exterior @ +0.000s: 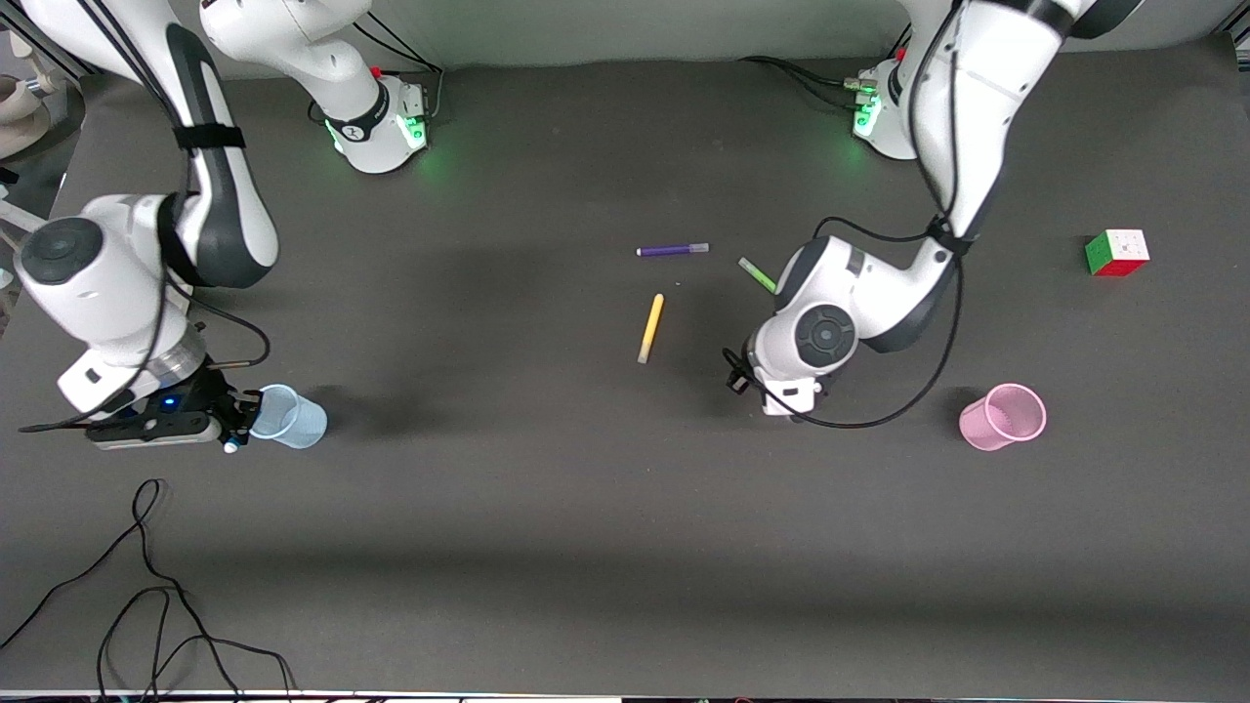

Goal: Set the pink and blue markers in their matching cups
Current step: 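Drop the blue marker into the blue cup while the left carries pink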

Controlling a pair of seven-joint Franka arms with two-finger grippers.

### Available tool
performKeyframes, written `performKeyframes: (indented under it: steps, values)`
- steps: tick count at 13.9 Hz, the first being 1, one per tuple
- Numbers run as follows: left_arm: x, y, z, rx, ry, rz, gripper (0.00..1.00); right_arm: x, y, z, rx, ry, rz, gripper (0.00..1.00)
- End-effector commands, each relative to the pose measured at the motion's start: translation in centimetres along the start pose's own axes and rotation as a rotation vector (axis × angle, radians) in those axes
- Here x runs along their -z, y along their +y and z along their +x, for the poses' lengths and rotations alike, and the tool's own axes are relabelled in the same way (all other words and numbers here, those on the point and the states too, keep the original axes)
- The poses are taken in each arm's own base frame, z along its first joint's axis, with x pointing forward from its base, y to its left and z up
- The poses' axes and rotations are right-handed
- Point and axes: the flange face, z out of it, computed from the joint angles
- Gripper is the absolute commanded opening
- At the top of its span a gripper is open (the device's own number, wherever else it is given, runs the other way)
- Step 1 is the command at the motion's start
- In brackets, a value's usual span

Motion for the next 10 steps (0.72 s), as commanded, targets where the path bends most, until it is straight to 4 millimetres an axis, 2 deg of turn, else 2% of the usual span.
performKeyframes:
  steps: [1,2,3,5,6,7,8,9,10]
  values:
    - [9.5,-2.4,4.3,-0.031,-0.027,0.052,0.00,-1.5,-0.4,-0.8,0.055,0.045,-0.022,0.00]
    - [12.7,-3.5,6.5,-0.040,-0.078,0.086,0.00,-1.7,-0.5,-0.7,0.057,0.056,-0.027,0.00]
    - [16.8,-4.9,8.9,-0.066,-0.159,0.092,0.00,-2.0,-0.4,-1.0,0.057,0.059,-0.028,0.00]
    - [22.7,-9.2,15.0,-0.114,-0.300,0.060,0.00,-2.7,-0.6,-1.8,0.058,0.067,-0.026,0.00]
    - [24.3,-12.1,18.8,-0.122,-0.362,0.016,0.00,-3.1,-0.7,-2.3,0.059,0.073,-0.026,0.00]
    - [24.8,-15.3,22.6,-0.134,-0.455,-0.056,0.00,-3.3,-0.6,-2.6,0.057,0.082,-0.027,0.00]
    - [24.9,-18.7,25.9,-0.146,-0.559,-0.133,0.00,-3.4,-0.6,-2.8,0.058,0.079,-0.027,0.20]
    - [24.1,-20.9,28.5,-0.148,-0.647,-0.188,0.00,-3.8,-0.4,-2.9,0.053,0.071,-0.031,0.93]
    - [22.9,-22.9,31.1,-0.119,-0.713,-0.233,0.00,-4.0,-0.1,-2.9,0.049,0.069,-0.034,1.00]
